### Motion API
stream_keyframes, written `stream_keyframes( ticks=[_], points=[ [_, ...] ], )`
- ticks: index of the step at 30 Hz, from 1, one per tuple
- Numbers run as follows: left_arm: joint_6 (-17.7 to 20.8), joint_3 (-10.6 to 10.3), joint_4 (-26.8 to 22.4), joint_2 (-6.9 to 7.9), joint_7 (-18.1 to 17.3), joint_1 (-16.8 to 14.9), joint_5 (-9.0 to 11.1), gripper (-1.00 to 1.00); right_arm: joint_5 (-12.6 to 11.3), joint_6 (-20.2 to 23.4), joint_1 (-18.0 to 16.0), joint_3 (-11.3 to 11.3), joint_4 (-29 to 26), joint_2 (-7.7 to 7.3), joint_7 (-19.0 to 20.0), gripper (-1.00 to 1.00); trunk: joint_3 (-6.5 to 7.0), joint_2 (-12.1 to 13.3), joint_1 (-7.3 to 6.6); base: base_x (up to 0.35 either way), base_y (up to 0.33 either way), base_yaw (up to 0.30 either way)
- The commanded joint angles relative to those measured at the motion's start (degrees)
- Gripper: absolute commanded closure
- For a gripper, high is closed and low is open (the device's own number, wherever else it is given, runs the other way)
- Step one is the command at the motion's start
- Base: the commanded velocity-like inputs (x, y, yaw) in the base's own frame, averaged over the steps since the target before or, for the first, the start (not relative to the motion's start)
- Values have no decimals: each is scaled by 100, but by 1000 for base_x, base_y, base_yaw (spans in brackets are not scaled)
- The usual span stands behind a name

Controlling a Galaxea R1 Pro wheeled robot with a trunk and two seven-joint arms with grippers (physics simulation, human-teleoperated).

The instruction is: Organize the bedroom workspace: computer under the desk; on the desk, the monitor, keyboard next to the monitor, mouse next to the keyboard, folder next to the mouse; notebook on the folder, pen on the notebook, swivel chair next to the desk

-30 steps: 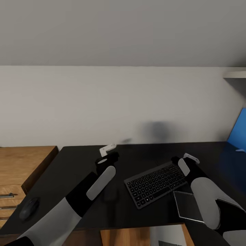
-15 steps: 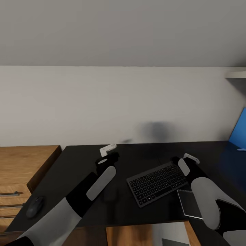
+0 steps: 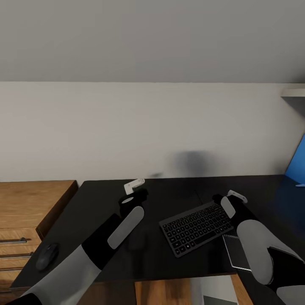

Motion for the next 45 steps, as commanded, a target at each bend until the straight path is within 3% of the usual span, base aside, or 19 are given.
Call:
stream_keyframes(
  ticks=[1, 25, 37, 45],
  points=[
    [48, -6, -5, 0, 33, -7, 8, -100, -160, 2, 1, -8, 276, 1, -22, -100, -7, -2, 0, 0, 1, 0],
    [48, -175, 77, 0, 33, -7, 22, -100, -142, -76, 1, 1, 204, -8, 1, -100, -7, -2, 0, 0, -44, 0],
    [41, -218, 109, 0, 33, -7, 12, -100, -80, -562, 1, 31, 18, -44, -19, -100, -7, -2, 0, 43, -2, 0],
    [40, -341, 111, 0, 33, -7, 14, -100, 214, -880, 1, 36, 19, -59, -6, -100, -7, -2, 0, 220, -19, 0]
  ],
)
